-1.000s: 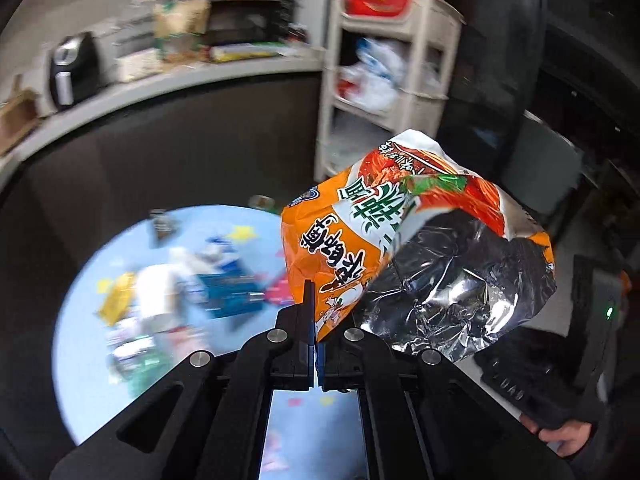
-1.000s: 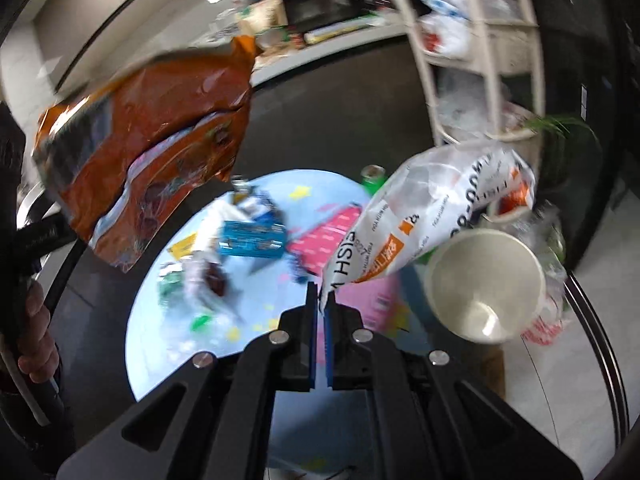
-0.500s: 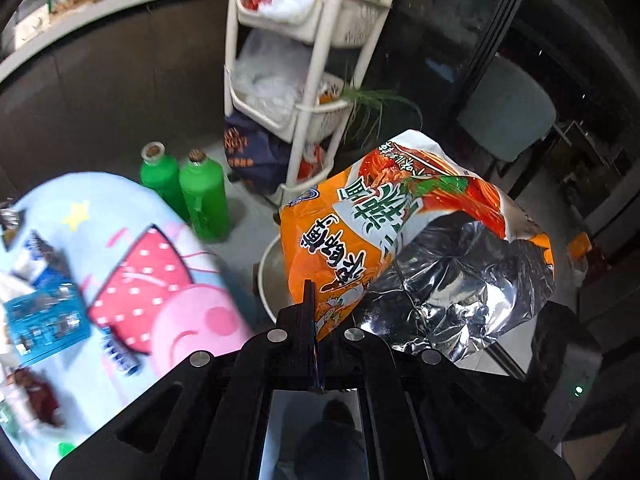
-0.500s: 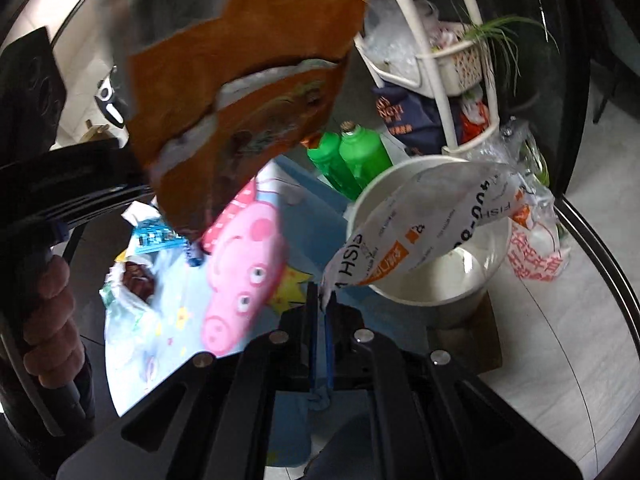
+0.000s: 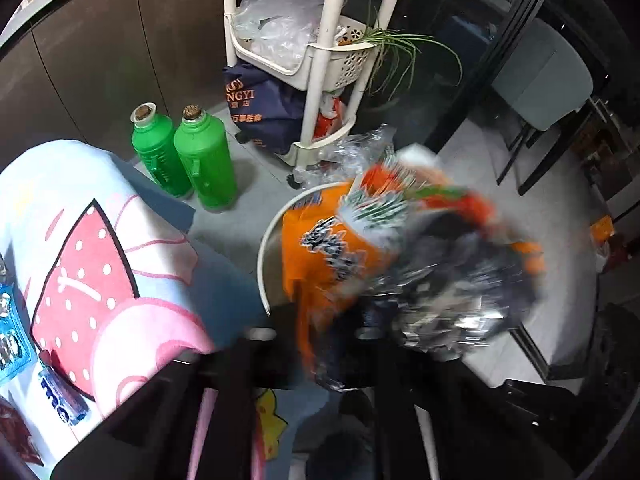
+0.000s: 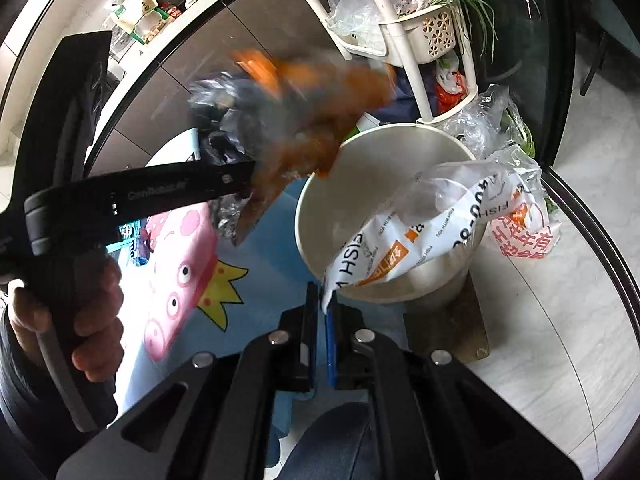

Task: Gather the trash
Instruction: 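Carry both bags to the white bin and release them inside, then return both tools over the table toward the clear plastic bag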

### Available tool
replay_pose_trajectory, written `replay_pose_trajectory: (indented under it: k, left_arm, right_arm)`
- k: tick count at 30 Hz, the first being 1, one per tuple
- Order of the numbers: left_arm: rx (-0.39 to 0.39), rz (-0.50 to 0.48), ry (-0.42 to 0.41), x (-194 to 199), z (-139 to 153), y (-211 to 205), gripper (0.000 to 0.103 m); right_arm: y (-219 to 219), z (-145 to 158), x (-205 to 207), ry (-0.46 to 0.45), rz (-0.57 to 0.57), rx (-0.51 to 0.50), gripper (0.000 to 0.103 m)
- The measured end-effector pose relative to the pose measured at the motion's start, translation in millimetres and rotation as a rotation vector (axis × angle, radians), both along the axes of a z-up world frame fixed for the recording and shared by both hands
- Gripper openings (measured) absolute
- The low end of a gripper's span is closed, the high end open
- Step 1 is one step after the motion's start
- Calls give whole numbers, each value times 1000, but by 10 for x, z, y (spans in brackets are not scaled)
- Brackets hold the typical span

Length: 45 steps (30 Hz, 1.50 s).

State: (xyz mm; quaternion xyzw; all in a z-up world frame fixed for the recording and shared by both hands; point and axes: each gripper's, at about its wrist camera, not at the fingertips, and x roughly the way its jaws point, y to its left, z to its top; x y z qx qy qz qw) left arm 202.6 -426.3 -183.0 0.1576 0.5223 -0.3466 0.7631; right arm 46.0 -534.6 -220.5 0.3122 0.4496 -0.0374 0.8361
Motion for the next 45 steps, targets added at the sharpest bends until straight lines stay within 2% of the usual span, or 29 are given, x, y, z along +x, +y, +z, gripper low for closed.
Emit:
replay_pose_trajectory:
  k: [1, 2, 10, 12, 13, 15, 19, 20, 28, 34, 39, 45]
  left_arm:
    - [7, 16, -23, 3, 11, 7, 57]
    - [5, 27, -39, 0, 41, 27, 61]
    - [-40, 72, -116, 41, 370, 196, 72]
    - [-58, 92, -133, 51, 462, 269, 76]
    - [-64, 99, -139, 50, 504, 298, 78]
    - [-74, 108, -156, 51, 579, 357, 81]
    - [-104, 120, -209, 4, 742, 476, 93]
    - [-113, 128, -225, -17, 789, 519, 95]
    - [-182, 195, -245, -265, 1125, 1013, 95]
    - [-222, 306, -290, -562, 1393, 1756, 95]
    - [-180, 411, -356, -806, 1470, 2450, 95]
    - [-146, 543, -345, -1009, 1429, 3334, 95]
  right_arm:
    - [-4, 0, 9, 2, 2, 2, 6]
    - [-8, -11, 25, 3, 3, 3, 6]
    - [26, -122, 243, 13, 30, 23, 7]
    - [43, -173, 321, 17, 43, 34, 10]
    - [55, -200, 371, 26, 50, 30, 16]
    - [69, -215, 393, 33, 40, 13, 71]
    - [102, -117, 325, -6, 30, -23, 89]
    - [116, -90, 309, -13, 33, -28, 99]
    - [412, 377, 155, -97, 101, -95, 100]
    - [799, 832, -3, -184, 170, -151, 100]
    - [1194, 1132, -115, -249, 227, -185, 100]
    - [1714, 1346, -155, -319, 287, -169, 100]
